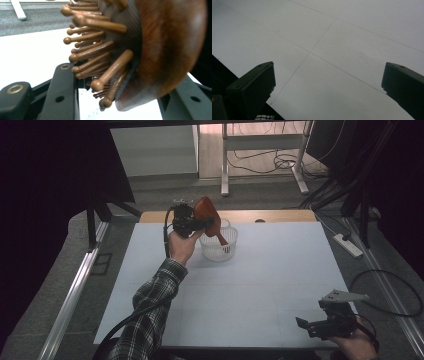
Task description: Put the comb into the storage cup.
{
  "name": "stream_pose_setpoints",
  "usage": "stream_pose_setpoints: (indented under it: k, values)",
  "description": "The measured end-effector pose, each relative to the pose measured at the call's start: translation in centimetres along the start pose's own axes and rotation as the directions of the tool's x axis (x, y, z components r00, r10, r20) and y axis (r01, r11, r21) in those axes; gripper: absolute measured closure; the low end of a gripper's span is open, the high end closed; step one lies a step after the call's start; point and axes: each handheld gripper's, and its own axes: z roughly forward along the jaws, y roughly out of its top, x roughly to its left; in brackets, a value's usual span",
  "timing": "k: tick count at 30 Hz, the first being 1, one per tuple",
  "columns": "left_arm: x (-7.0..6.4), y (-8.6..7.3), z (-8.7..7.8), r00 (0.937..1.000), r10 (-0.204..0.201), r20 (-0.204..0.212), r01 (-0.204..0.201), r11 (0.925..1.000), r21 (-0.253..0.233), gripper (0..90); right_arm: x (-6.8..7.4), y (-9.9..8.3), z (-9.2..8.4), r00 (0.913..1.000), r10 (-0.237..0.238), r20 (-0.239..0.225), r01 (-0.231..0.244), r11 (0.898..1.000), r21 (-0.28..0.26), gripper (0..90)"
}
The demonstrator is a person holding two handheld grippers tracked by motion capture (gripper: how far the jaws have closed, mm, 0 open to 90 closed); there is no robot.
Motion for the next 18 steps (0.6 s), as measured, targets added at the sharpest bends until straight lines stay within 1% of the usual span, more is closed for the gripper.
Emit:
stream_pose_setpoints:
  k: [11,14,17,18]
  values:
    - [0.2,-1.0,0.9,0.9998,-0.018,-0.007,0.018,0.9998,-0.007,52.9,0.0,0.0,0.0,1.0000,0.001,0.002,-0.001,1.000,0.005,0.0]
    - [0.2,-1.3,1.4,0.9997,-0.024,-0.005,0.024,0.9997,0.003,52.8,0.0,0.0,0.0,1.0000,0.003,0.002,-0.003,1.000,0.006,0.0]
    - [0.2,-1.5,1.7,0.9997,-0.022,-0.012,0.022,0.9997,0.005,52.7,-0.1,0.0,0.1,1.0000,0.004,0.001,-0.004,1.000,0.007,0.0]
    - [0.3,-1.6,1.7,0.9996,-0.026,-0.009,0.026,0.9997,-0.001,52.7,-0.1,0.0,0.0,1.0000,0.004,0.002,-0.004,1.000,0.008,0.0]
